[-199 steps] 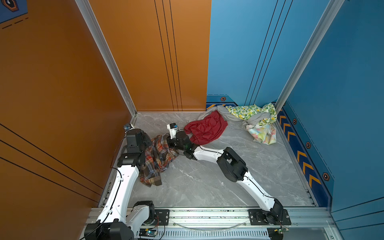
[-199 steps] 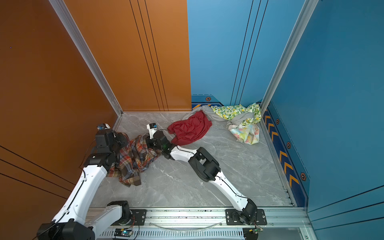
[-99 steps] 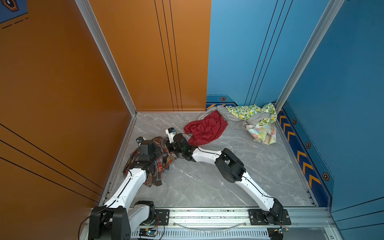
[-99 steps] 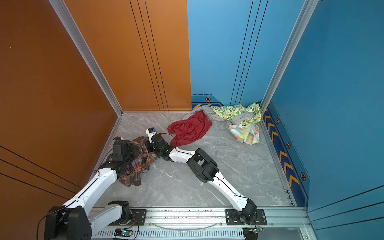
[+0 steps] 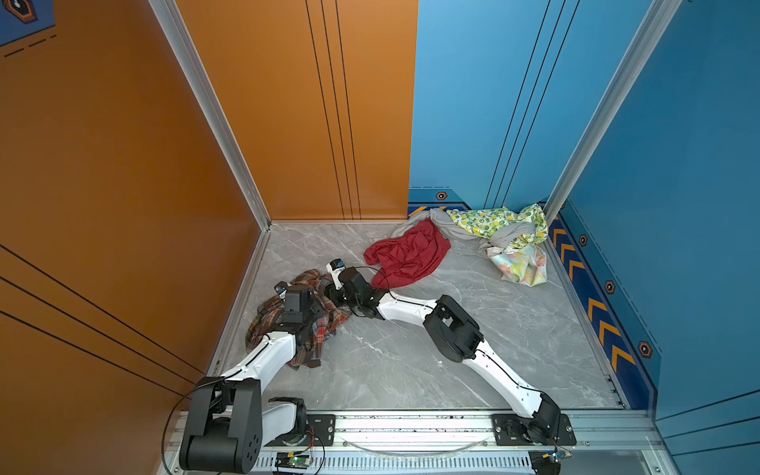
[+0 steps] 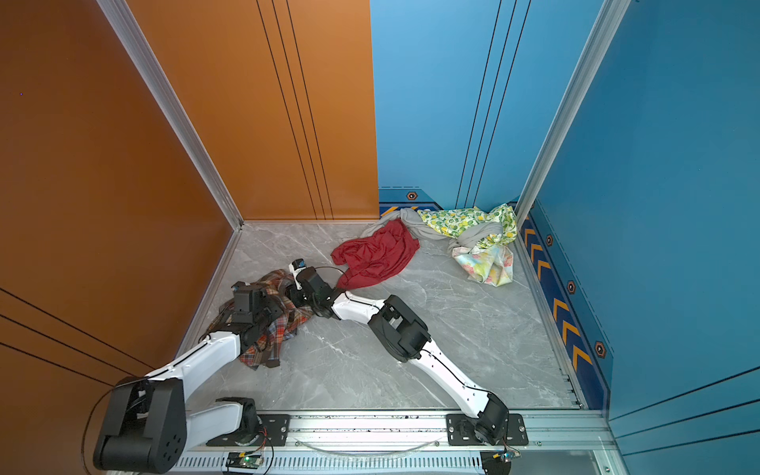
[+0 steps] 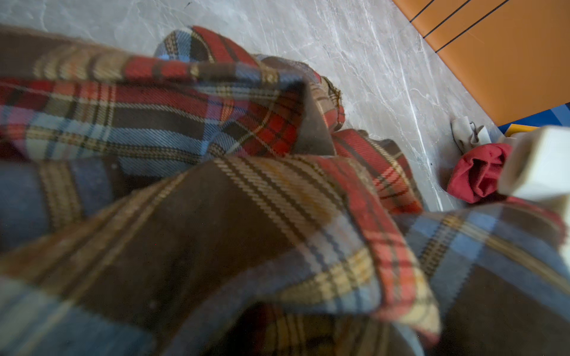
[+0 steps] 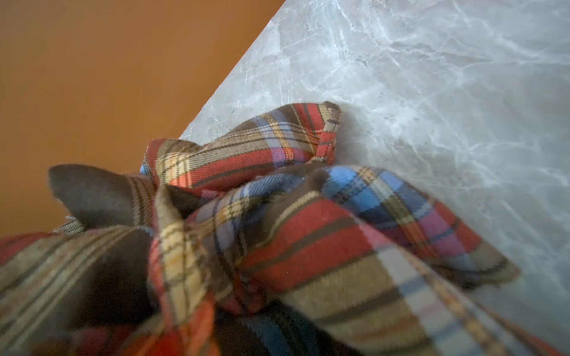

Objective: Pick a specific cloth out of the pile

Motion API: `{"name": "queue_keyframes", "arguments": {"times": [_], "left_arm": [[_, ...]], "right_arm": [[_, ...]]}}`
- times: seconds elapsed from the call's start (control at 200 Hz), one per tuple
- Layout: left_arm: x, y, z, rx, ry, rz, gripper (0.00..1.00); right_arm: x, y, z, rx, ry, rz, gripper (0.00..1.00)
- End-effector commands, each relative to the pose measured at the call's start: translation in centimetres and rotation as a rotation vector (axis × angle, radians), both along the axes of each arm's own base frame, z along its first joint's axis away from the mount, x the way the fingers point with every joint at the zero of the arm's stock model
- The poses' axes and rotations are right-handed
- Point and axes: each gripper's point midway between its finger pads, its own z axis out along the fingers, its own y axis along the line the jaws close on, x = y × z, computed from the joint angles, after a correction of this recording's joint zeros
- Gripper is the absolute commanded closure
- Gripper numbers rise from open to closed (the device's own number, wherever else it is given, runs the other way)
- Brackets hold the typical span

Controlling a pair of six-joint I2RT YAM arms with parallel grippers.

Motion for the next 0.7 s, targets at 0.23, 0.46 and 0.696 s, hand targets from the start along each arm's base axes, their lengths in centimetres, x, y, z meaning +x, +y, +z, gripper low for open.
{"name": "queue_keyframes", "arguments": {"times": [0.23,0.46,0.696], "left_arm": [[0.3,1.3,-1.1,-0.027,0.0,0.082,0.6],[1.1,1.9,-1.1,-0.039,-0.01,0.134,0.6],[2.1,2.9,-1.9,-0.024,0.015,0.239,0.6]], "right_arm": [[1.1,-4.2,6.3,-0.163,-0.156,-0.038,0.21],[1.8,-7.7,9.3,-0.139,-0.194,-0.078,0.19],[1.1,-14.2,16.6,-0.007,-0.249,-0.183,0.19]]}}
